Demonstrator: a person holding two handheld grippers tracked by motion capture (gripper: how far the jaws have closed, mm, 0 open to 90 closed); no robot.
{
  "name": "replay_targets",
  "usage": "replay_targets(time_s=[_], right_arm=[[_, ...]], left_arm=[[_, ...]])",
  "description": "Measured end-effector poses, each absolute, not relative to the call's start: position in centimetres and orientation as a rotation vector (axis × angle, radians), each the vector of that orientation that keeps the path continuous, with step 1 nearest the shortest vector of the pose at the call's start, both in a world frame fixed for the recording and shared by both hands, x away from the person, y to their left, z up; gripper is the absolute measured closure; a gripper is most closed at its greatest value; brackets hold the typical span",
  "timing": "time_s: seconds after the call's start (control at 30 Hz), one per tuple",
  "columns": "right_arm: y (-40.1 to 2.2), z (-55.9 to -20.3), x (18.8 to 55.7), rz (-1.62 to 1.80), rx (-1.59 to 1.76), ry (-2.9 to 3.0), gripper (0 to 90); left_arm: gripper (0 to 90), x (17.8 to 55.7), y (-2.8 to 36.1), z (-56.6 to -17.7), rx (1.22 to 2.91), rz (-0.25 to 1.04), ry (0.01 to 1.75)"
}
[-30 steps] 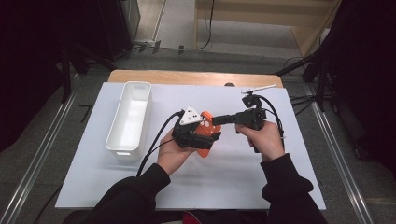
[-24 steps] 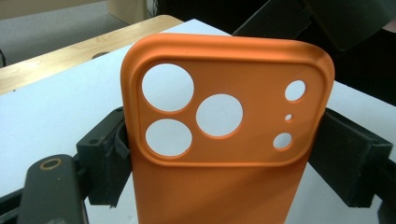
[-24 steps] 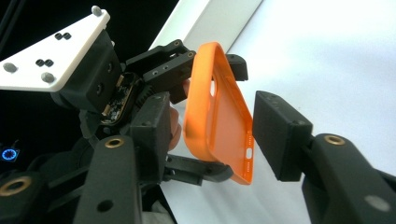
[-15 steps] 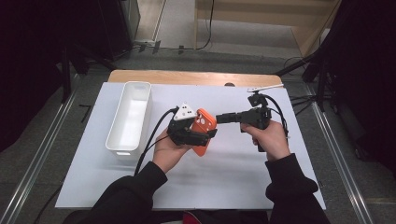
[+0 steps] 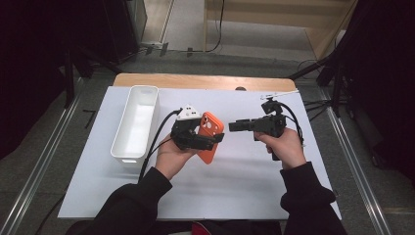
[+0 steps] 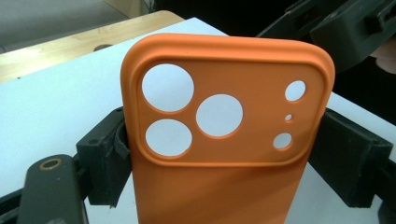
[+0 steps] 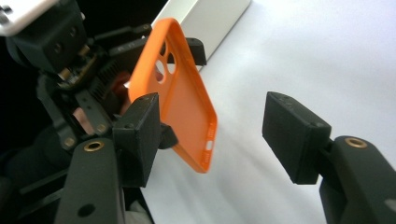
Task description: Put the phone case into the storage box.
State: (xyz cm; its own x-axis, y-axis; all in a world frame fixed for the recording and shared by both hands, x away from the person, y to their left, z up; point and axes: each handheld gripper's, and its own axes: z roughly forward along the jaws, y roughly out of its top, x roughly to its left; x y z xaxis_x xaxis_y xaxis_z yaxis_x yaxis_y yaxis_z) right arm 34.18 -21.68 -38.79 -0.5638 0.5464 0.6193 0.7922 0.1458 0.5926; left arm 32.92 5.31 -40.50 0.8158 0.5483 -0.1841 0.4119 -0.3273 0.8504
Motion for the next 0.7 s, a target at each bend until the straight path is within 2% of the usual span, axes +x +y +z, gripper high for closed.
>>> replay_targets(time_s=[0.7], right_arm=[[-22.3, -40.6, 33.5, -1.400, -1.284, -2.292, 33.7]], left_arm=[[15.7, 33.3, 6.3, -39.0, 1.999, 0.094, 0.741]])
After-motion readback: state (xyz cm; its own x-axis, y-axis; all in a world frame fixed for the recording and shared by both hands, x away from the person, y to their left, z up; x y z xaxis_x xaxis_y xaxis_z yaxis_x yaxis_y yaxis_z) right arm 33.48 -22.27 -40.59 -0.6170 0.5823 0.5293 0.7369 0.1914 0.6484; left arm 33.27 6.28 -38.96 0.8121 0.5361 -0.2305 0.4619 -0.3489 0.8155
